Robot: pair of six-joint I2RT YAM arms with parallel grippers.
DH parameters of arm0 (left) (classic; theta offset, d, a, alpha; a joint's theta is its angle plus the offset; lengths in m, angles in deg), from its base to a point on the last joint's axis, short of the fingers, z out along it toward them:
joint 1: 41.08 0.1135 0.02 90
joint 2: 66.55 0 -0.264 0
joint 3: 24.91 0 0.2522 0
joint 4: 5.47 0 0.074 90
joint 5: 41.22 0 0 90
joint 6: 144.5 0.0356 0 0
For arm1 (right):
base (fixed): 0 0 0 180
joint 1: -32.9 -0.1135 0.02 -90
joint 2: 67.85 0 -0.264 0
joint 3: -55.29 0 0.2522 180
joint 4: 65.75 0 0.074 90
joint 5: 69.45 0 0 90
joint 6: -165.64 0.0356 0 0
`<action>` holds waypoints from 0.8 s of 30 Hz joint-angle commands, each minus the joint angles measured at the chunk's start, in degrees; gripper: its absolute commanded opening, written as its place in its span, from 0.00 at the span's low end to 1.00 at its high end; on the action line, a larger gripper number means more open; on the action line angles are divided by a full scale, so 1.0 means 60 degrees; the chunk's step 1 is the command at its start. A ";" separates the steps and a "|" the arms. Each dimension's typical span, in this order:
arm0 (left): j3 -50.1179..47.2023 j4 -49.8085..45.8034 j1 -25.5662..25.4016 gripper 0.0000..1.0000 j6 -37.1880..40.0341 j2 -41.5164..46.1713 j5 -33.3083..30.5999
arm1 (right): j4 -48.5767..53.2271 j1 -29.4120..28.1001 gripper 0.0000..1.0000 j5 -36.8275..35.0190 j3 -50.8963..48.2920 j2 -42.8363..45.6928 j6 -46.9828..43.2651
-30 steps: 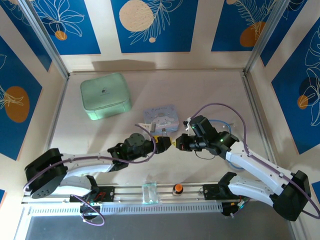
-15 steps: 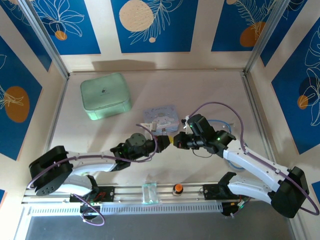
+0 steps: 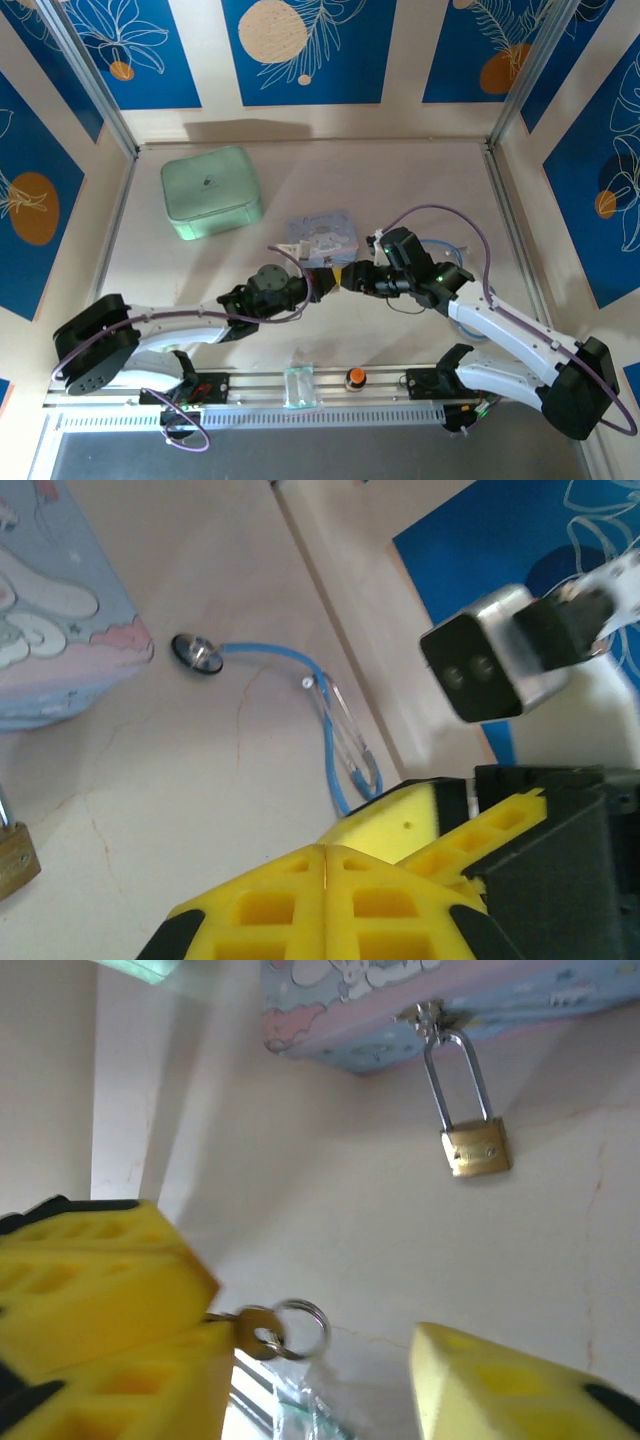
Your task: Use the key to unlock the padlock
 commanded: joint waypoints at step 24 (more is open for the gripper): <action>0.0390 0.0915 0.1133 0.00 0.0659 0.1529 0.2603 | -0.6572 0.0913 0.38 0.4001 -0.1816 0.1417 0.0188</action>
